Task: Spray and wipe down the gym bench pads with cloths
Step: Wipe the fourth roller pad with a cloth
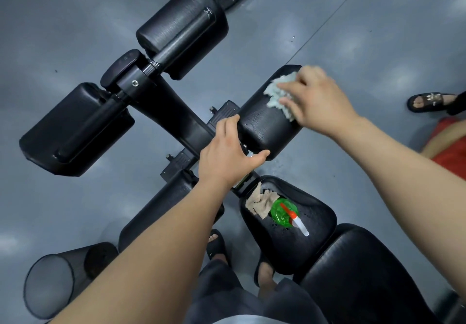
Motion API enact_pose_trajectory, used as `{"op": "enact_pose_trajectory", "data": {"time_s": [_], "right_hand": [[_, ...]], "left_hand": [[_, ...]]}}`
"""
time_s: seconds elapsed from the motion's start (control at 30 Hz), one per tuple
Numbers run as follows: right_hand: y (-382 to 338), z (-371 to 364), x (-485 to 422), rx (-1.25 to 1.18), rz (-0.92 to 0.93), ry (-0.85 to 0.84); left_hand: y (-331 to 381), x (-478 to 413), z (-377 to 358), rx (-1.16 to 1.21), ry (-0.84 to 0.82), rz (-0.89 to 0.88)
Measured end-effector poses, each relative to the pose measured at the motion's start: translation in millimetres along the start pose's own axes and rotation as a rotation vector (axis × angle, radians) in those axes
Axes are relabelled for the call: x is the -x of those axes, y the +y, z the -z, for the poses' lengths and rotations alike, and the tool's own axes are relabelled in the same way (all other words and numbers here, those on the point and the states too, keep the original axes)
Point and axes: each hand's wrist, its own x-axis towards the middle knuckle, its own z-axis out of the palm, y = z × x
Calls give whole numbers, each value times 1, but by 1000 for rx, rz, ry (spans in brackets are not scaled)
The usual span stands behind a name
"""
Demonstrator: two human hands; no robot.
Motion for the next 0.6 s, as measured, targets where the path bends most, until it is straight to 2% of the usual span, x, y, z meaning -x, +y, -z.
{"op": "enact_pose_trajectory", "data": {"time_s": [0.1,0.17,0.23,0.37,0.47,0.53,0.6], "right_hand": [[24,-8,-19,-42,-213,116],[18,-13,-26,-73,-247,109],[-1,-16,-22,-98,-198,92],[-46,-23,5,-180,55,-6],[-51,-22,19,-168,177,-28],[-33,-21,13,-101,182,-20],[-7,-18,2,-61,51,38]], "left_hand": [[1,0,1,8,3,4],[1,0,0,6,7,9],[1,0,0,7,7,11],[2,0,1,4,12,13],[2,0,2,6,14,9],[2,0,1,7,18,8],[2,0,1,5,22,3]]}}
